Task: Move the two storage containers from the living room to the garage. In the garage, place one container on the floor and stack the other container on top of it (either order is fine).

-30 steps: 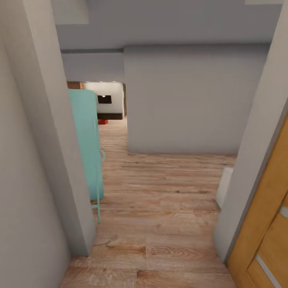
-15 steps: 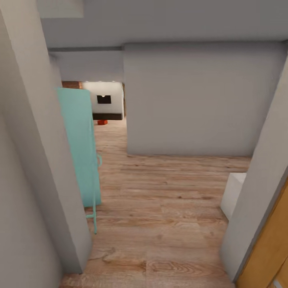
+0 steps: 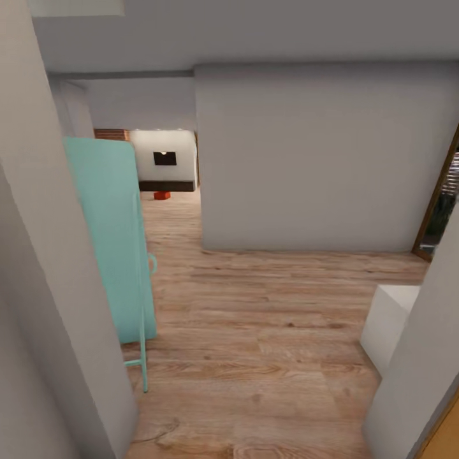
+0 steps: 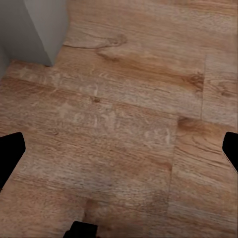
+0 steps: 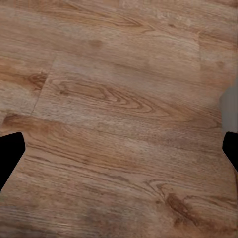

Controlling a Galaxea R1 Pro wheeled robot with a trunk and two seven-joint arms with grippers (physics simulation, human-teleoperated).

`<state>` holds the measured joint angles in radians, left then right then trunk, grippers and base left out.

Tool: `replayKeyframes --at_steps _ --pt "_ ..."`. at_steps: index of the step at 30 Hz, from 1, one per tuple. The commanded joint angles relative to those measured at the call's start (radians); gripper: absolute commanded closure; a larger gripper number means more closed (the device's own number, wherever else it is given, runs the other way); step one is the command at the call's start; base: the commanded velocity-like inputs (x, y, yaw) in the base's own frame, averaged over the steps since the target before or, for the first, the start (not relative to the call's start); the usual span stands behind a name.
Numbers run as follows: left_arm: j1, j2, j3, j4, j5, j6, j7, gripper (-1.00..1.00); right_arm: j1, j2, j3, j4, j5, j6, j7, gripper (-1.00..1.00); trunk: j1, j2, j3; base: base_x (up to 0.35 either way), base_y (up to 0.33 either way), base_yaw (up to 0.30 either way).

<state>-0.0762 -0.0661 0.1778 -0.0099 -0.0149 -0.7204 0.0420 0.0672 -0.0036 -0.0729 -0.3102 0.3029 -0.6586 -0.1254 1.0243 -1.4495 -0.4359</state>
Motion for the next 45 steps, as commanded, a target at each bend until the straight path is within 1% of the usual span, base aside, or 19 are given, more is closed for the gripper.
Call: replayKeyframes --at_steps 1,13,45 --pt "-0.001 0.000 0.000 -0.002 -0.001 0.000 0.004 -1.00 0.000 0.001 -0.005 -0.001 0.011 -0.001 -0.004 -1.00 0.001 0.000 -0.001 0.326 0.000 0.000" --pt "-0.001 0.002 0.001 -0.005 0.005 0.003 0.006 -1.00 0.000 0.001 -0.005 -0.002 0.007 -0.004 -0.005 -1.00 0.001 0.000 -0.001 0.326 0.000 0.000" --pt "-0.001 0.000 0.002 -0.005 0.004 0.003 0.007 -1.00 0.000 0.002 -0.002 -0.003 0.013 -0.010 -0.005 -1.00 0.001 0.000 -0.001 0.326 0.000 0.000"
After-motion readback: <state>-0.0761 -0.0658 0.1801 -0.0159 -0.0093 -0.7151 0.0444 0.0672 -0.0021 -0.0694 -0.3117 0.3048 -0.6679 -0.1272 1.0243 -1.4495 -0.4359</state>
